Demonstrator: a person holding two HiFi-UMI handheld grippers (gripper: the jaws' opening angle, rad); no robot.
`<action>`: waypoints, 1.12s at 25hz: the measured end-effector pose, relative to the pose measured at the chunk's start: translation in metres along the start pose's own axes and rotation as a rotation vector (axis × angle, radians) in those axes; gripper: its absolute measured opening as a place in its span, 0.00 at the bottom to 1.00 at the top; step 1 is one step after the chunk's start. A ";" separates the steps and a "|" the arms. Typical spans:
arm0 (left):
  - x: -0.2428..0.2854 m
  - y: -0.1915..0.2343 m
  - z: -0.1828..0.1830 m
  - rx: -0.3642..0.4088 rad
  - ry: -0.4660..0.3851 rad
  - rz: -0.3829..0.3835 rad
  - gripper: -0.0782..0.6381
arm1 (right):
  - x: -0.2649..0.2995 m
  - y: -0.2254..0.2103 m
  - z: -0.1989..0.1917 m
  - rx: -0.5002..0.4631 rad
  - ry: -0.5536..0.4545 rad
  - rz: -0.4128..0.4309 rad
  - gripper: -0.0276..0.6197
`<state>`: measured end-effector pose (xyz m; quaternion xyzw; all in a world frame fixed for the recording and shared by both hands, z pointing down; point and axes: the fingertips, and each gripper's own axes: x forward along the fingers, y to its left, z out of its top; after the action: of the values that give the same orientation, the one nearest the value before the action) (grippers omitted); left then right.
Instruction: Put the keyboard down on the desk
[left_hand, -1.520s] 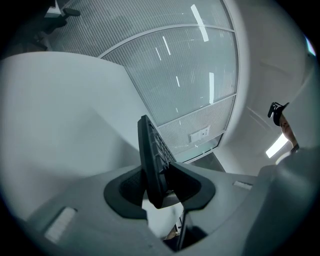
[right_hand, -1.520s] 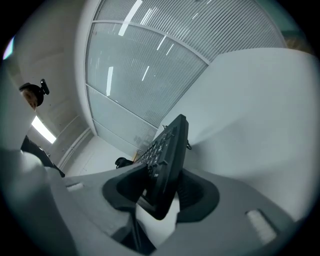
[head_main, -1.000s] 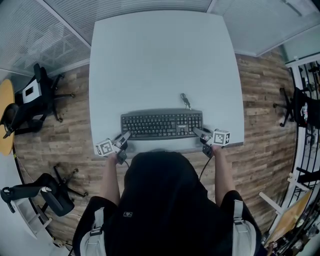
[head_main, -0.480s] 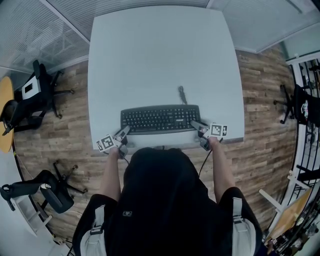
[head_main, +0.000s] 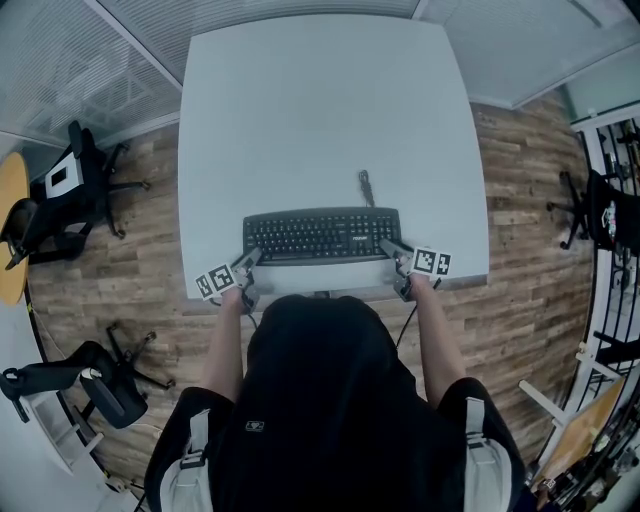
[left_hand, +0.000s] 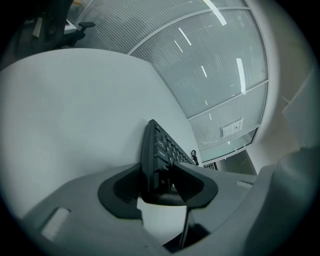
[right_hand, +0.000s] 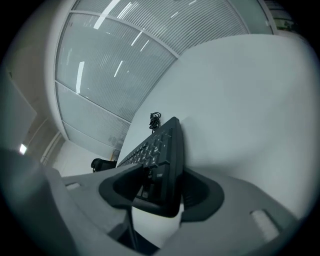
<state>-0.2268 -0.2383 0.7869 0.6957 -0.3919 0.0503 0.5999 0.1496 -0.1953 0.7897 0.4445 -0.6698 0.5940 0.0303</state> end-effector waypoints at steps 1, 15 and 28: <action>0.000 0.001 0.001 0.003 -0.004 0.024 0.35 | 0.000 0.000 0.000 -0.008 -0.016 -0.020 0.39; -0.004 0.008 0.007 0.136 -0.059 0.192 0.38 | -0.002 -0.007 -0.002 -0.126 -0.069 -0.282 0.45; -0.004 0.010 0.009 0.255 -0.081 0.291 0.40 | -0.003 -0.010 -0.004 -0.253 -0.029 -0.409 0.47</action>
<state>-0.2392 -0.2438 0.7904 0.7038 -0.5026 0.1575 0.4768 0.1557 -0.1887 0.7968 0.5719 -0.6353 0.4807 0.1958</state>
